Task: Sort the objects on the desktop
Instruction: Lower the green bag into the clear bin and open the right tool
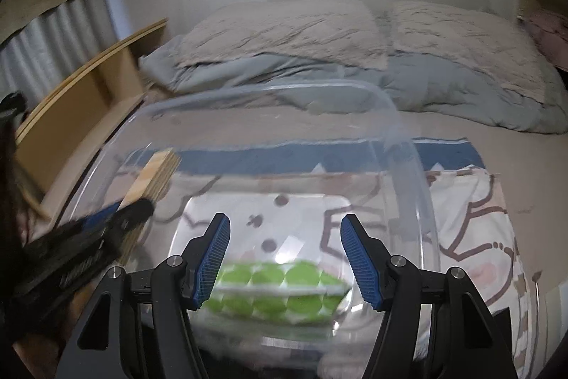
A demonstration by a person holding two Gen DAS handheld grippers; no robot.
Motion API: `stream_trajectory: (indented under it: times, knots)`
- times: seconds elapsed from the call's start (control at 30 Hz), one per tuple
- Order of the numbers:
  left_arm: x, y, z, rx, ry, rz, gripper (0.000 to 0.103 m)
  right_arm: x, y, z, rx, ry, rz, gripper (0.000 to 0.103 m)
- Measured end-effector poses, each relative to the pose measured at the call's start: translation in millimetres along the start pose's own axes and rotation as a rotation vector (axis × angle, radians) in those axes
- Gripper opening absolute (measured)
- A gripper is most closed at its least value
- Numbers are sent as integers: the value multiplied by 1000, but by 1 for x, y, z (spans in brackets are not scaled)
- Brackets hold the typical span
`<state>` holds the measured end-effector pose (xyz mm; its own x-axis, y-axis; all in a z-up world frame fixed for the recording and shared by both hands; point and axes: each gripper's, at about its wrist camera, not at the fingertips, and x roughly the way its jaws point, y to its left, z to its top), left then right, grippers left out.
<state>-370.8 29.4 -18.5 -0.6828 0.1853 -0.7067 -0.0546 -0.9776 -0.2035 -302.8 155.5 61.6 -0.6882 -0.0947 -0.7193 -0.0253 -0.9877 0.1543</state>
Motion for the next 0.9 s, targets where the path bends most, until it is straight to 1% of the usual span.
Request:
stream_trajectory:
  times: [0.13, 0.2, 0.33, 0.4, 0.53, 0.6, 0.63, 0.67, 0.73, 0.9]
  knots:
    - [0, 3, 1, -5, 14, -16, 32, -10, 3, -5, -50, 36, 30, 66]
    - [0, 3, 0, 0, 31, -35, 32, -9, 4, -7, -61, 73, 49, 66]
    - [2, 2, 0, 5, 70, -69, 32, -10, 2, -9, -70, 72, 6, 66]
    - [5, 1, -2, 4, 92, -76, 32, -7, -2, -12, -37, 74, 21, 66]
    - [10, -2, -5, 20, 118, -44, 33, 0, -7, -14, -5, 87, 6, 66]
    - [13, -3, -6, 17, 123, -8, 33, 1, -7, -15, -2, 88, 6, 66]
    - [13, -2, -6, 16, 124, 4, 39, 1, -7, -15, -1, 87, 5, 66]
    - [13, -2, -6, 15, 121, 7, 51, 1, -6, -15, -2, 86, 4, 66]
    - [10, -1, -6, 16, 105, 7, 60, 0, -6, -15, -4, 83, 5, 66]
    - [4, 1, -5, 29, 86, 24, 60, 1, -5, -18, -5, 80, 11, 66]
